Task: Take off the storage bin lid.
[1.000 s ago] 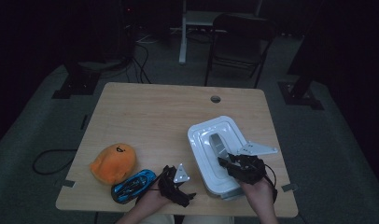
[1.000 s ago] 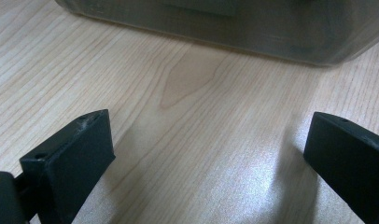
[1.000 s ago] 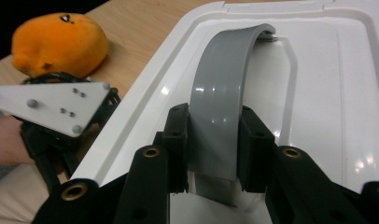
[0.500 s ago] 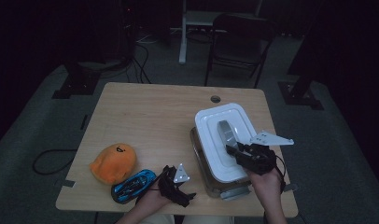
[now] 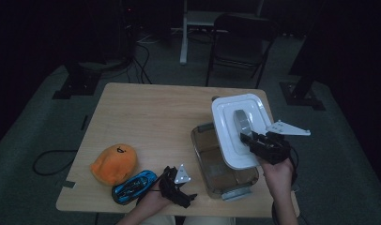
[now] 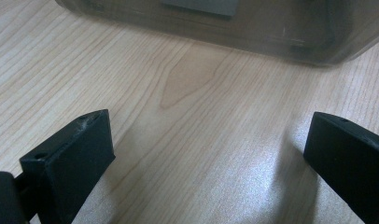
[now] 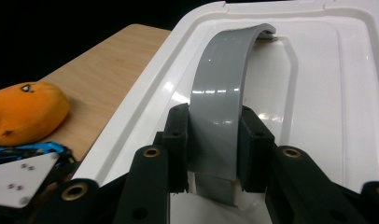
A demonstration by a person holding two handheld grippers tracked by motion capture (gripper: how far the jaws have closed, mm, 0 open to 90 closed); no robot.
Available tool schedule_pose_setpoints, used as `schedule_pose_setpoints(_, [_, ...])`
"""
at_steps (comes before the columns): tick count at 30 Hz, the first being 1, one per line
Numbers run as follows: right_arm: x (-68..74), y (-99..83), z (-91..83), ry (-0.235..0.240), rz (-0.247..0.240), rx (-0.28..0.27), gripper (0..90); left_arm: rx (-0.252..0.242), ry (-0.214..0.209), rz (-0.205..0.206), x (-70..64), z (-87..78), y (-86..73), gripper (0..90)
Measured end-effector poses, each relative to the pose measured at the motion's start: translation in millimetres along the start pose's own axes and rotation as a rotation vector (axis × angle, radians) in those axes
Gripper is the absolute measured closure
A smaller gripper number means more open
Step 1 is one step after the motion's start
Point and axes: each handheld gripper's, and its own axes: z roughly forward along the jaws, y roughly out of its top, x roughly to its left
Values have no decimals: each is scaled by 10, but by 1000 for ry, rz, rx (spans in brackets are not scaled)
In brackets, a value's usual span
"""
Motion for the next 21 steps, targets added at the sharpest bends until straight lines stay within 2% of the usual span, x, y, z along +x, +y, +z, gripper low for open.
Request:
schedule_pose_setpoints(14, [-350,31,-99,-76,37,-24,692,0,1,1,1,0,0,20])
schedule_pose_setpoints(21, [-597,-57,-133,-118,79,-23,693,-1,1,1,1,1,0,20])
